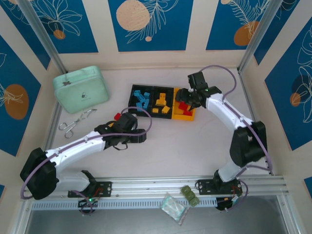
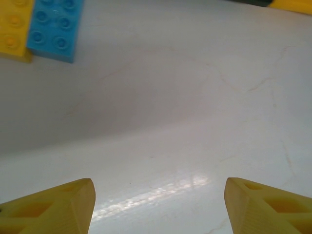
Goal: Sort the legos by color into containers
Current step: Move the lego to the center of the table.
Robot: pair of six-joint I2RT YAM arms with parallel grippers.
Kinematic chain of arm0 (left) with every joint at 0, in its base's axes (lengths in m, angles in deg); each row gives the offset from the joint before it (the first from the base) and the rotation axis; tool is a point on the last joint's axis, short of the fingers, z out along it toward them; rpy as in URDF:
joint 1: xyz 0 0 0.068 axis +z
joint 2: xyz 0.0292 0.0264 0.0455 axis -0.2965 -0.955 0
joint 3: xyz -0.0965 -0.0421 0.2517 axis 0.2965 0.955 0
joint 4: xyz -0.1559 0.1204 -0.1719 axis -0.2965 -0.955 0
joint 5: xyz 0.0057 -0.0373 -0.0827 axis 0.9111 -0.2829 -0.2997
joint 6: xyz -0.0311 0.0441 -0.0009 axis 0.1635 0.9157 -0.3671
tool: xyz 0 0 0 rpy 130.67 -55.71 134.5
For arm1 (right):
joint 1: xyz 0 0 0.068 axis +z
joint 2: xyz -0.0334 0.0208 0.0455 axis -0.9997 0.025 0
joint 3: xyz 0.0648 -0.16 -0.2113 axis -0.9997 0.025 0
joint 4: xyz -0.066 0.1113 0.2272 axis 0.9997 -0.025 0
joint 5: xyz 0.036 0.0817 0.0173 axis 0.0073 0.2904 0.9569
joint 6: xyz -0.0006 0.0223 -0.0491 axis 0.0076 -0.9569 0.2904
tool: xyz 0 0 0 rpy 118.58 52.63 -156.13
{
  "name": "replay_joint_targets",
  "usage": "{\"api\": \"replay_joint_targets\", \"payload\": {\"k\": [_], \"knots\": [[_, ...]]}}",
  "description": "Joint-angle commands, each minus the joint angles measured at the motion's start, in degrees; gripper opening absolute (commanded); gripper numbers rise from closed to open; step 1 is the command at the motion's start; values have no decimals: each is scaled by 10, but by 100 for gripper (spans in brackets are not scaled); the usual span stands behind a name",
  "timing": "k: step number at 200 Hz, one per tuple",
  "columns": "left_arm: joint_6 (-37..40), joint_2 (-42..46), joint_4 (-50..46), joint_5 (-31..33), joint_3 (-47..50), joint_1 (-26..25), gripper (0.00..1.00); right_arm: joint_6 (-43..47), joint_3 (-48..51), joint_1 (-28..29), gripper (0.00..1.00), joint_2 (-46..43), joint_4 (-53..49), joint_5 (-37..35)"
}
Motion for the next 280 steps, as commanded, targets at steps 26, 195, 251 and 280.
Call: {"api": "replay_joint_targets", "payload": {"k": [26, 195, 251, 280], "knots": [[90, -57, -19, 23, -52, 54, 71, 10, 152, 32, 61, -160, 29, 63], [197, -284, 47, 50, -158, 88, 70, -49, 328, 57, 61, -413, -21, 61], [159, -255, 51, -9, -114, 73, 67, -55, 328, 56, 61, -411, -16, 56], [138, -222, 41, -13, -93, 51, 66, -57, 330, 54, 61, -407, -9, 58]]}}
